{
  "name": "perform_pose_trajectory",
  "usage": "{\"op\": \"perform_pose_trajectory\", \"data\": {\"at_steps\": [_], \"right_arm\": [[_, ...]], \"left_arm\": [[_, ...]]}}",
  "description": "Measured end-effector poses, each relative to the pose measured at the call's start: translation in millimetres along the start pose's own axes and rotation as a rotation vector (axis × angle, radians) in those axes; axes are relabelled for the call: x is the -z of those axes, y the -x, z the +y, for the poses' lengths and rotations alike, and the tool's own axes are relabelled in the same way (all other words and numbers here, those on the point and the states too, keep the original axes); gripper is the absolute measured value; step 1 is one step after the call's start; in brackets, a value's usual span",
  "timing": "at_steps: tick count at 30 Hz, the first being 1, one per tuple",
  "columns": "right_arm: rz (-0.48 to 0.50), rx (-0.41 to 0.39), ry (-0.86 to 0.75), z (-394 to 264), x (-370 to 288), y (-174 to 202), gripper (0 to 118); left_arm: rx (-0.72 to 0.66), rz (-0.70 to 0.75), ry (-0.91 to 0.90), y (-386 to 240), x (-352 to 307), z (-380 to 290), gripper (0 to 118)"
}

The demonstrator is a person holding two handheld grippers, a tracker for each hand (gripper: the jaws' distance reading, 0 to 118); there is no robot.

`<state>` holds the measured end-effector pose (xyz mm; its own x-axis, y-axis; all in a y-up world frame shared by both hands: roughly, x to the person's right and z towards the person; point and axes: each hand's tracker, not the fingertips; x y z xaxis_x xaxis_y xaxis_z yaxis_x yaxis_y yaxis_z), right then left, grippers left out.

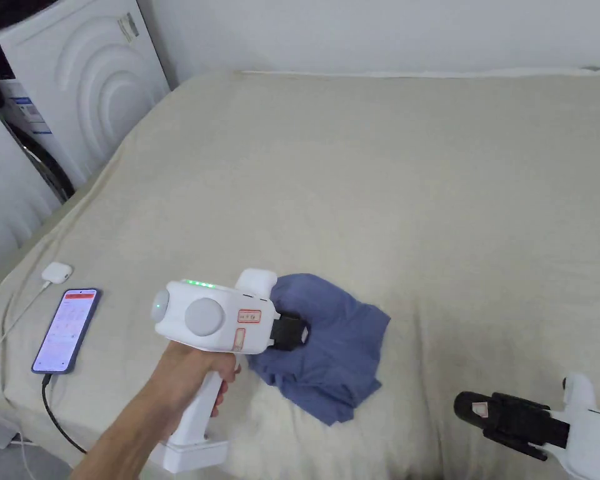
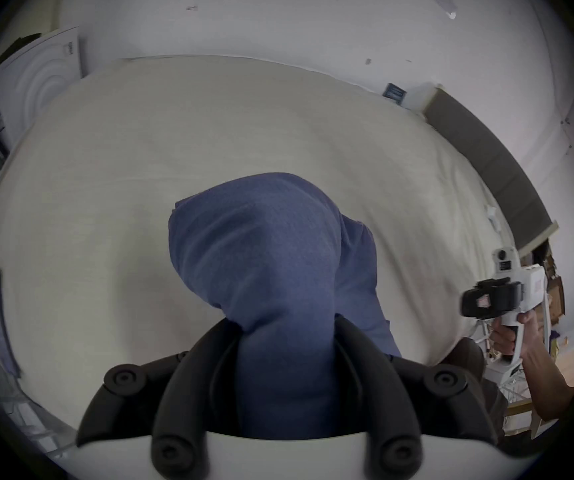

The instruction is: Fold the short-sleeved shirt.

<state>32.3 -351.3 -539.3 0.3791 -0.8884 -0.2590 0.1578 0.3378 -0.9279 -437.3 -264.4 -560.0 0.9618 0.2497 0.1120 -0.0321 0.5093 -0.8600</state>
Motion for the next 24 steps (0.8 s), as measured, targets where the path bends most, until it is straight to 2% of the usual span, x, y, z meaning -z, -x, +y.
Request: {"op": "perform_pose_trajectory", "data": {"at_steps": [4,8,12,14,15,16,17,18,19,21,22,24], "right_arm": [[0.03,0.002,-0.01,2,1,11,0],[0.021,-0.021,-0.026,7,-5,17,0],[0.025,-0.029,-0.051,10,-15,21,0],[0.021,-0.037,-0.059,11,-19,23,0],[0.02,-0.039,-0.062,12,-21,24,0],[0.02,-0.038,-0.064,14,-22,22,0],[0.019,-0.034,-0.068,16,-24,22,0],[0.027,-0.024,-0.076,17,-25,21,0],[0.032,-0.022,-0.086,18,-26,21,0],[0.022,-0.02,-0.099,21,-30,20,0],[0.011,-0.02,-0.102,21,-32,21,0],[-0.048,-0.007,-0.115,24,-36,24,0]], "left_arm": [[0.097,0.148,0.067,46,-17,12,29],[0.105,0.321,0.149,97,-27,21,29],[0.147,0.587,0.21,139,-28,21,29],[0.202,0.593,0.21,155,-29,19,29],[0.175,0.565,0.211,161,-30,19,36],[0.135,0.529,0.204,166,-31,18,50],[0.11,0.548,0.19,168,-30,17,74],[0.114,0.583,0.176,168,-28,14,74],[0.157,0.661,0.164,176,-23,13,82],[0.192,0.732,0.191,186,-19,6,118],[0.184,0.681,0.203,190,-17,-1,118],[0.073,0.667,0.247,183,-31,-15,118]]}}
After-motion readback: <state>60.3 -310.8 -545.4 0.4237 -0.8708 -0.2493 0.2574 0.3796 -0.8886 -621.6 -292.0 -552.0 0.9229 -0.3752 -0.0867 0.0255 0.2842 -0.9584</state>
